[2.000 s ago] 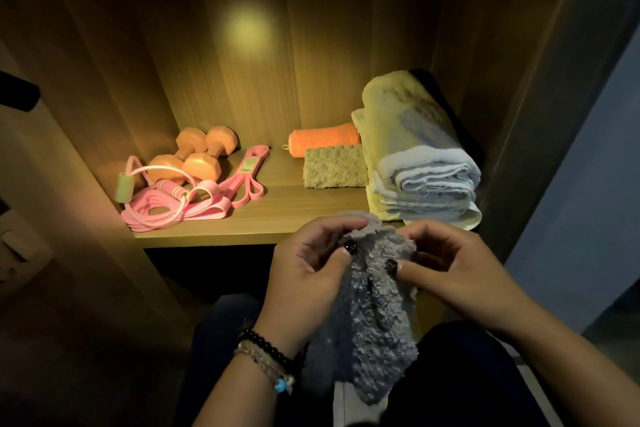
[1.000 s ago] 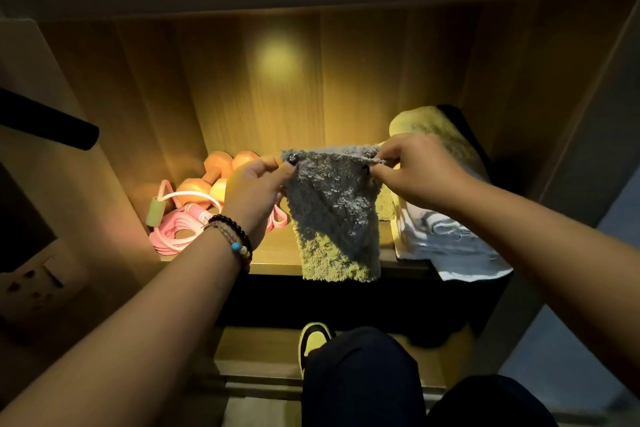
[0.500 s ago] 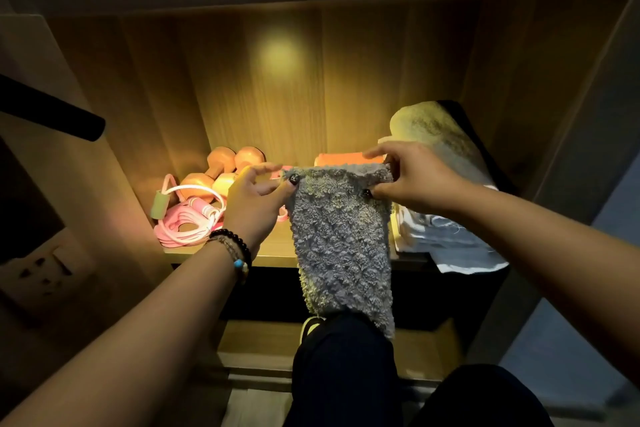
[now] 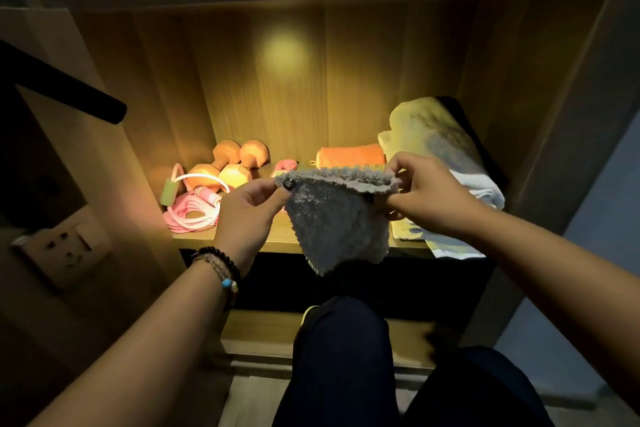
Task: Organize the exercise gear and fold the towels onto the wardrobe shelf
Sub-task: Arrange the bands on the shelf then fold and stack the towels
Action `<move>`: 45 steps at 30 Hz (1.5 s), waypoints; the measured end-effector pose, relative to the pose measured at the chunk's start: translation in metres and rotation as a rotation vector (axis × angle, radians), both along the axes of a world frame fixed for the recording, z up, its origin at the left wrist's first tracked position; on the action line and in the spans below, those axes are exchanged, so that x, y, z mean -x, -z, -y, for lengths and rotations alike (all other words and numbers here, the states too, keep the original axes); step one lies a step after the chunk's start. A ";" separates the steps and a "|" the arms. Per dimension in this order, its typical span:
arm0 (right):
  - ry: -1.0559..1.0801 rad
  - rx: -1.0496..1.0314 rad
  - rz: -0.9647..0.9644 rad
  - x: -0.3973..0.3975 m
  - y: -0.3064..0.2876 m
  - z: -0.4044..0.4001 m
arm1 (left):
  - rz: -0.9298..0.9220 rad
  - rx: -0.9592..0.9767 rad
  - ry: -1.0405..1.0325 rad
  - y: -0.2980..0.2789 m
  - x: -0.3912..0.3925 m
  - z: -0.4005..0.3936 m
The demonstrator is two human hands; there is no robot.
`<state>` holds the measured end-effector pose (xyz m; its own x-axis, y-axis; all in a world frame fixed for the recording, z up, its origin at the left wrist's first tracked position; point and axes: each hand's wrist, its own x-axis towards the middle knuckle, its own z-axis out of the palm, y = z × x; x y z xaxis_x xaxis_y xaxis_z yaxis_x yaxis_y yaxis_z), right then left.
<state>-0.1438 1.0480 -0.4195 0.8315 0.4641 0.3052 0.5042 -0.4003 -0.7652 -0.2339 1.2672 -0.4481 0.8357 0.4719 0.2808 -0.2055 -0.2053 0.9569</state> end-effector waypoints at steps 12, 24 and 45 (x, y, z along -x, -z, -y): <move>0.023 0.112 0.110 -0.005 -0.017 -0.015 | -0.097 0.046 -0.045 -0.021 -0.017 0.001; -0.059 -0.216 -0.079 0.071 0.070 0.005 | -0.076 0.045 -0.035 0.037 0.075 0.016; 0.038 -0.370 -0.377 0.140 0.169 0.026 | -0.244 0.137 -0.167 0.138 0.139 0.048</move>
<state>-0.2841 1.0220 -0.5885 0.9292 0.3498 0.1193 0.1569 -0.0812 -0.9843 -0.3727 1.2188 -0.5862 0.7783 0.6279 0.0064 0.0586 -0.0827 0.9948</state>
